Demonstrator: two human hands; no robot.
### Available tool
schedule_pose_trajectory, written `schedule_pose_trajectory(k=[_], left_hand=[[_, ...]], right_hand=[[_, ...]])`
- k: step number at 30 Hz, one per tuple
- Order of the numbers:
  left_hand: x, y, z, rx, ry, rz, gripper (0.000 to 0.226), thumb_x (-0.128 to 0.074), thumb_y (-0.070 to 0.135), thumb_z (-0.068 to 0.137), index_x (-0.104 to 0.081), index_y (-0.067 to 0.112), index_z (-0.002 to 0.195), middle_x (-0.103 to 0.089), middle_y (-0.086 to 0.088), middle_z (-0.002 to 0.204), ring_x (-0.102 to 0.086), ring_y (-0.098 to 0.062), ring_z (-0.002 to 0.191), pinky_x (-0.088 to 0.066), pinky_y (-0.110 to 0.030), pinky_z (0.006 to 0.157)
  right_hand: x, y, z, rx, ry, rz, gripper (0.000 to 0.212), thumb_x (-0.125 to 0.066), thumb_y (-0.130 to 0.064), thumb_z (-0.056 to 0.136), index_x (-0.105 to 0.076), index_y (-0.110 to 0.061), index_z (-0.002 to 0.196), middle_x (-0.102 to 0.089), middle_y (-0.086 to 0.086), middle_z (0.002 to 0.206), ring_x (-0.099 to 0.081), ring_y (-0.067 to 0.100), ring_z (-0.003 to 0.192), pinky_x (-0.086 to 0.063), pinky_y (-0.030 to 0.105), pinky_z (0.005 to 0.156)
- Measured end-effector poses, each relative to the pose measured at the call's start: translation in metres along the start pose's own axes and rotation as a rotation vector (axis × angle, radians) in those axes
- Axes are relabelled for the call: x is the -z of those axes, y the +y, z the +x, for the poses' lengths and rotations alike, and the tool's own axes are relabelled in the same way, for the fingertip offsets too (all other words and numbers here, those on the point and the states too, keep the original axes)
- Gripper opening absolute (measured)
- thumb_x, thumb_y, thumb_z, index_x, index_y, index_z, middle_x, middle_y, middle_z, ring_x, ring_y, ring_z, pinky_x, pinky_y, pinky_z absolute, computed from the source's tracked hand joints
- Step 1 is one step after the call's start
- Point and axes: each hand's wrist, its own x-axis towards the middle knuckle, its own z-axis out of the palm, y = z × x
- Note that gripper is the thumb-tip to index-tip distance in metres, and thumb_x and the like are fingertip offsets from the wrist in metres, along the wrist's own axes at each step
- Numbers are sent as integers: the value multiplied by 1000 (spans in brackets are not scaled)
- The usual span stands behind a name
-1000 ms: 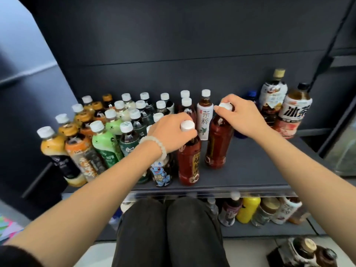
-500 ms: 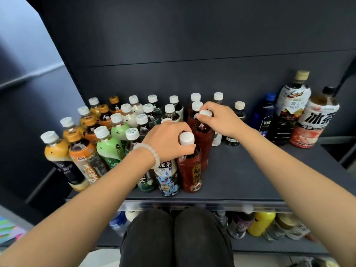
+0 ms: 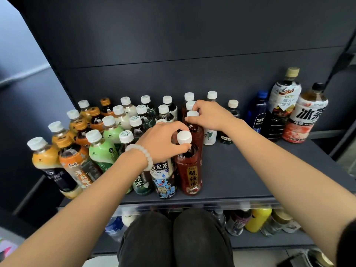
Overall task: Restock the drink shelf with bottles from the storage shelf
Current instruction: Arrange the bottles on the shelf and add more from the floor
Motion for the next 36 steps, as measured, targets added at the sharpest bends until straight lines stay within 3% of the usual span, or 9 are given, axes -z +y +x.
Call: schedule_pose_trajectory(k=[6,11,16,21,25,27,32,36], left_hand=[[-9,1,5,27,36,109,34,-59,46,80,-53,39,113,-60,12,100,-53,-16,99,-46,-41,87],[-16,5,6,35,98,248,35,-53,50,84,-50,39,116,-61,12,109,-50,-17,107,-37,-37,89],[-17,7,8,24,86,297,46,-57,58,81,-49,37,121,-59,13,114,-48,-15,110,-36,-39,94],[-14,3,7,2,64,244,45,-61,57,79,-52,35,117,-60,10,111,-51,-16,106,-41,-42,93],[-12,2,3,4,65,197,43,-61,54,81,-53,33,117,-60,9,110,-51,-16,103,-42,-42,92],[-12,3,4,7,71,197,41,-61,55,81,-54,34,116,-61,9,108,-52,-17,102,-42,-41,91],[-13,5,4,17,72,205,39,-59,55,82,-53,35,115,-60,11,108,-51,-16,103,-41,-42,92],[-12,3,3,17,69,192,39,-59,56,81,-53,36,114,-59,11,104,-50,-14,98,-41,-40,91]], right_hand=[[-2,0,1,5,-30,16,40,-60,-50,83,-53,-18,105,-54,-4,88,-51,19,87,-42,33,73],[-1,0,2,45,-67,170,29,-61,-39,88,-59,-20,110,-44,-15,71,-45,12,77,-32,16,59],[-1,-4,6,29,1,89,42,-64,-47,83,-58,-9,100,-59,2,90,-52,19,87,-38,30,70],[-6,-18,6,14,-4,6,38,-58,-48,86,-45,-12,89,-54,5,89,-50,23,82,-39,33,67],[-2,-18,6,21,-65,-36,37,-56,-49,86,-53,-18,105,-58,4,100,-56,22,86,-44,34,72],[2,-17,5,38,-152,44,32,-56,-43,87,-54,-21,110,-62,6,105,-61,21,76,-51,37,78],[7,-18,-2,30,-158,147,30,-60,-34,87,-58,-9,105,-65,9,96,-62,20,64,-55,38,76],[6,-18,-5,5,-81,105,31,-60,-35,88,-51,-6,87,-59,11,88,-55,23,70,-48,36,70]])
